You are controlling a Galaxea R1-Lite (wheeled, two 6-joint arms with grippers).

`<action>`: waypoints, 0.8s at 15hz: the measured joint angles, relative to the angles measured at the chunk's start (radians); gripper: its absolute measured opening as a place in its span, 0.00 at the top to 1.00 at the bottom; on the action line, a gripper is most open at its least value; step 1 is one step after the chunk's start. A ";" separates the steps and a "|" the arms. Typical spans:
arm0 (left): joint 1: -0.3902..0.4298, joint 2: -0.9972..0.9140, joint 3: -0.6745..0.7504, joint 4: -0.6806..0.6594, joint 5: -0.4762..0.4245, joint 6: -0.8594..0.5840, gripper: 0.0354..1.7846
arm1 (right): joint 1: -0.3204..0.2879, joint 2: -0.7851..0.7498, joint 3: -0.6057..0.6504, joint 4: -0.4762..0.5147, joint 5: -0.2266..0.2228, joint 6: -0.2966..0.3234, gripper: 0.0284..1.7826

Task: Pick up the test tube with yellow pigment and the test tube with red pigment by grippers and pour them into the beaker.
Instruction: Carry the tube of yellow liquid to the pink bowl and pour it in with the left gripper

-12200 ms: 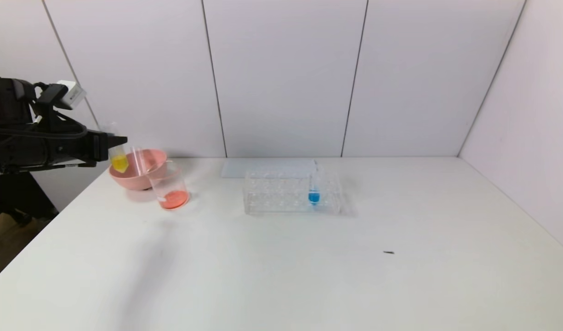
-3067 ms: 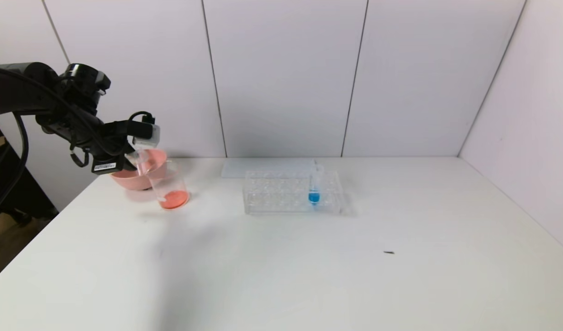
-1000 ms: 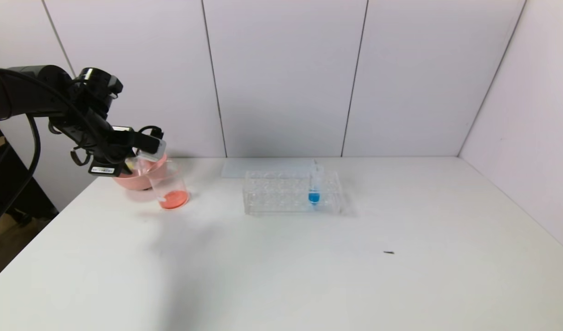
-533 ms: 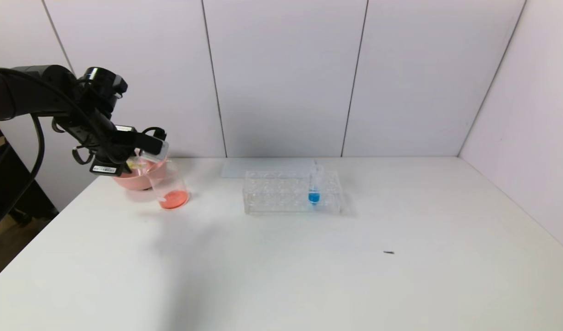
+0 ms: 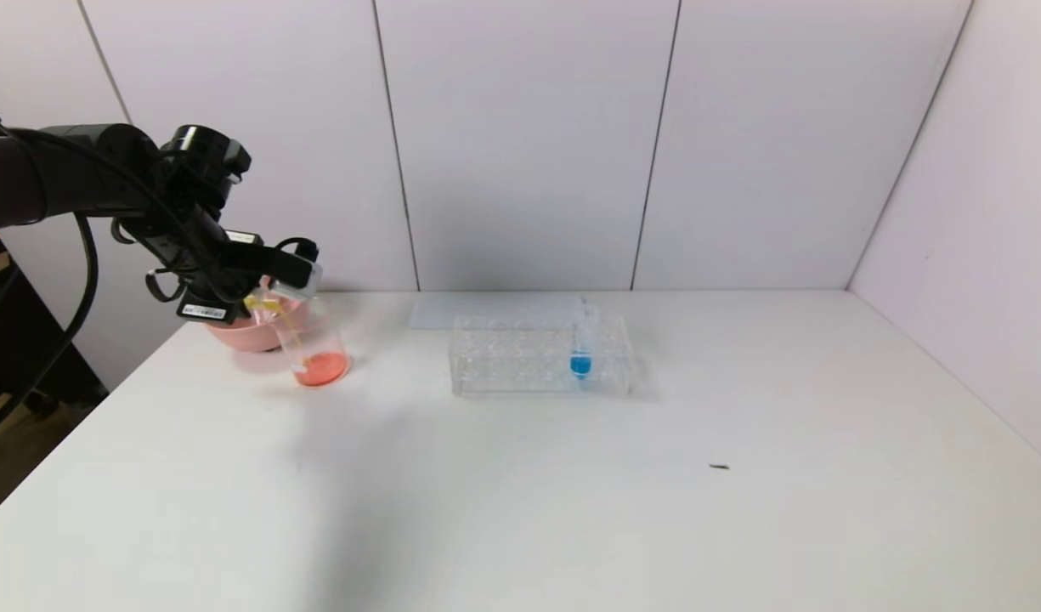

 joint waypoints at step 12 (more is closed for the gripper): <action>-0.017 0.024 -0.003 -0.019 0.040 0.001 0.76 | 0.000 0.000 0.000 0.000 0.000 0.000 0.05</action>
